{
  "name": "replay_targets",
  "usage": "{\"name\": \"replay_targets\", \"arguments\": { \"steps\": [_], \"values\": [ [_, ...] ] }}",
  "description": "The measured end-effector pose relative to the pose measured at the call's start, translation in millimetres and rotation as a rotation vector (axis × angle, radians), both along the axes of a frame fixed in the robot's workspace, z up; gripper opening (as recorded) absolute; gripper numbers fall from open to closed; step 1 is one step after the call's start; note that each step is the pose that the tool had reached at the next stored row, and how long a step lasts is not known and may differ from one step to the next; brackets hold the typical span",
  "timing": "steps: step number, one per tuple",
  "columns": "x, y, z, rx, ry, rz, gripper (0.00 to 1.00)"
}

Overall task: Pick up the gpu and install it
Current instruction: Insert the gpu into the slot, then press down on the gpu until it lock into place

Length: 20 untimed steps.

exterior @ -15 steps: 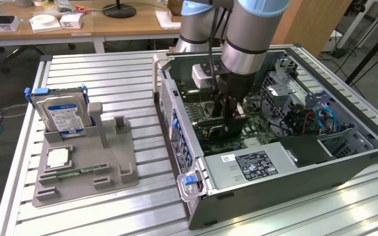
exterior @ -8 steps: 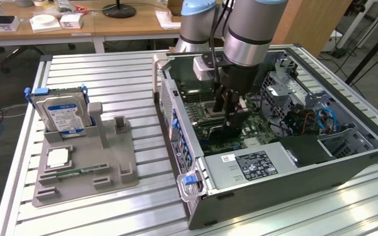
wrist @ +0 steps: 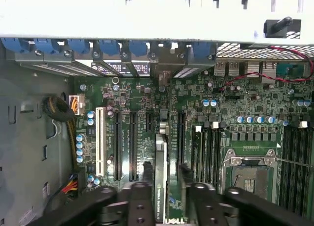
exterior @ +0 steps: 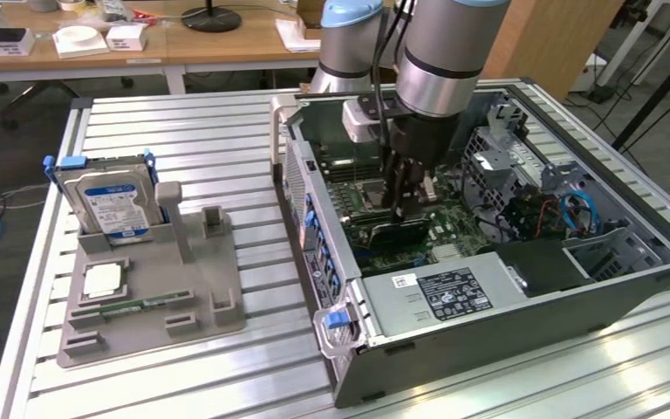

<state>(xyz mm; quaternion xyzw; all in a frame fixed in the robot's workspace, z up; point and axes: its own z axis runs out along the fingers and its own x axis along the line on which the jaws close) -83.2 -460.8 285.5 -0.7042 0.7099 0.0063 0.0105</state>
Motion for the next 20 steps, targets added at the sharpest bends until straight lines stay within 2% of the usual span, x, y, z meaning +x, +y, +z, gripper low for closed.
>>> {"name": "replay_targets", "arguments": {
  "steps": [2,3,5,7,20],
  "values": [
    [0.0,0.0,0.0,0.0,0.0,0.0,0.25],
    [0.0,0.0,0.0,0.0,0.0,0.0,0.25],
    [0.0,0.0,0.0,0.0,0.0,0.0,0.14],
    [0.0,0.0,0.0,0.0,0.0,0.0,0.11],
    [0.0,0.0,0.0,0.0001,0.0,0.0,0.11]
  ]
}}
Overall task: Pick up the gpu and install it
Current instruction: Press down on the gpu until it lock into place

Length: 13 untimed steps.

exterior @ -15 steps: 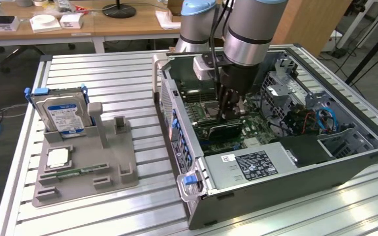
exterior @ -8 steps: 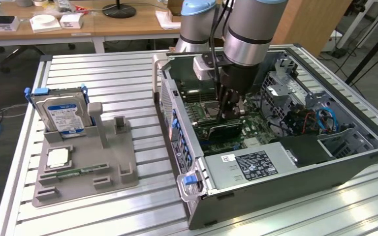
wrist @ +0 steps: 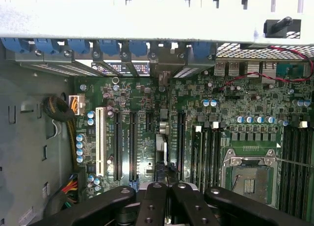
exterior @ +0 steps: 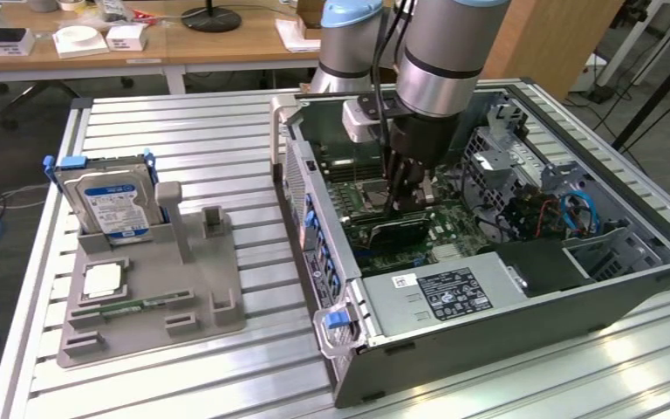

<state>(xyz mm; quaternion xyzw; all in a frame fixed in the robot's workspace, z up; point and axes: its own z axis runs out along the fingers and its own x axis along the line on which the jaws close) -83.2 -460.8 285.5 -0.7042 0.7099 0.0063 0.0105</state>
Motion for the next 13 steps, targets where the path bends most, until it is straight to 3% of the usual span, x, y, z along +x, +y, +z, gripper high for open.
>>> {"name": "replay_targets", "arguments": {
  "steps": [3,13],
  "values": [
    [0.0,0.0,-1.0,0.0,0.0,0.0,0.11],
    [-0.8,0.5,-19.3,0.0,0.0,0.0,0.11]
  ]
}}
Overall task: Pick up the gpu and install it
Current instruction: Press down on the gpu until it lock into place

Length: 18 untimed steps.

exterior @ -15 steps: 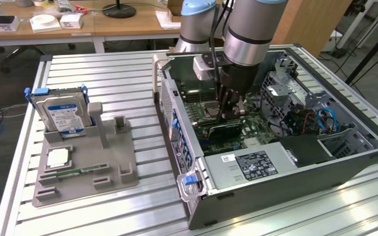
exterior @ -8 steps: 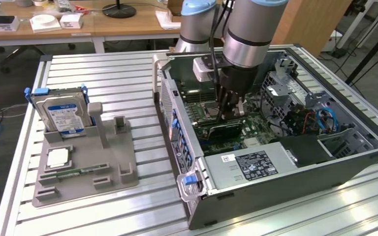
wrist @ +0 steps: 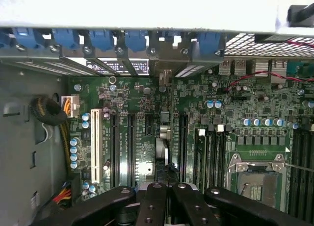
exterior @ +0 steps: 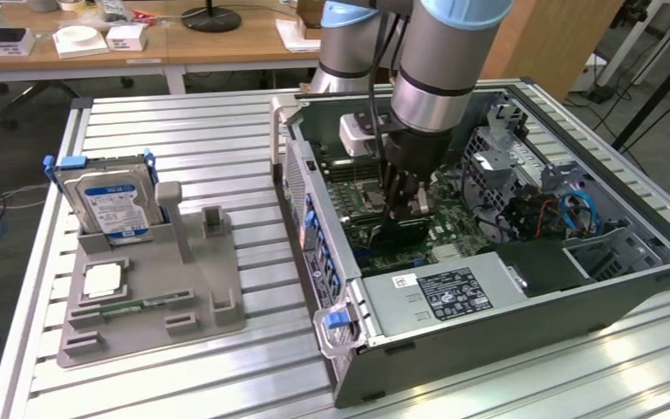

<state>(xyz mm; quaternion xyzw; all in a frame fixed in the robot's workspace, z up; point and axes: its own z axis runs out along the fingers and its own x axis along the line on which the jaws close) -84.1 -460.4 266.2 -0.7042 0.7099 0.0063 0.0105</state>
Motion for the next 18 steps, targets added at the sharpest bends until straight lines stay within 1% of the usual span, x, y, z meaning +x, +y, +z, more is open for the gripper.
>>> {"name": "replay_targets", "arguments": {
  "steps": [2,15,18],
  "values": [
    [0.0,0.1,-3.3,0.0,0.0,0.0,0.11],
    [1.0,0.2,-3.7,-0.0001,0.0,0.0,0.11],
    [1.1,0.1,-5.8,-0.0021,0.0008,0.0,0.11]
  ]
}}
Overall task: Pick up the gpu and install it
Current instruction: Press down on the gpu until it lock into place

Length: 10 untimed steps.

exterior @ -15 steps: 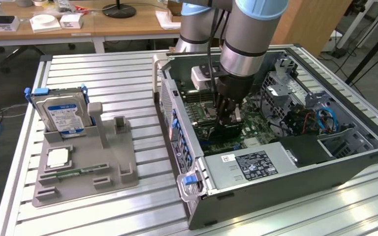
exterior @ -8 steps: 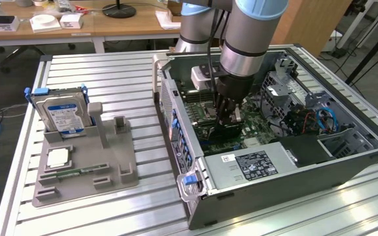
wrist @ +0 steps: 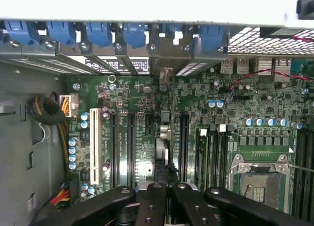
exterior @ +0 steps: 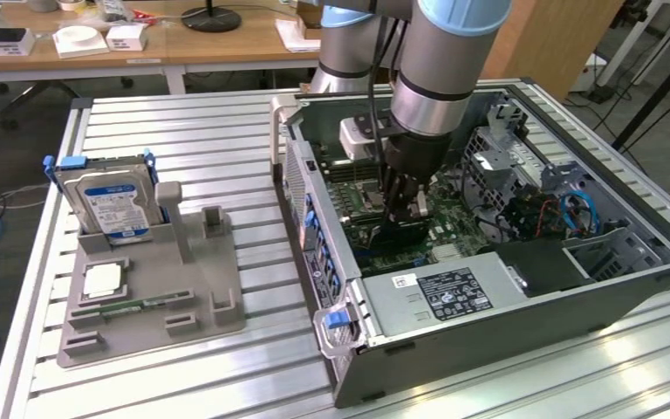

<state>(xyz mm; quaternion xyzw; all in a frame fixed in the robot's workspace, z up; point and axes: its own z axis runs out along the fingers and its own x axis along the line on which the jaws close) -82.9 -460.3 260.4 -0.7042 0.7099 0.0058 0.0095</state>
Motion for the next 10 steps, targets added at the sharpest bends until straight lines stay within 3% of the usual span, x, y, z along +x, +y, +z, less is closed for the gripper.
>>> {"name": "replay_targets", "arguments": {
  "steps": [4,5,6,10],
  "values": [
    [0.0,0.0,-1.8,-0.0028,0.0016,0.0,0.11],
    [0.0,0.4,-0.5,-0.0001,0.0006,0.0,0.11],
    [0.1,0.7,2.2,0.0046,-0.0019,0.0,0.11],
    [-0.4,0.4,18.3,0.0022,-0.0009,0.0,0.11]
  ]
}}
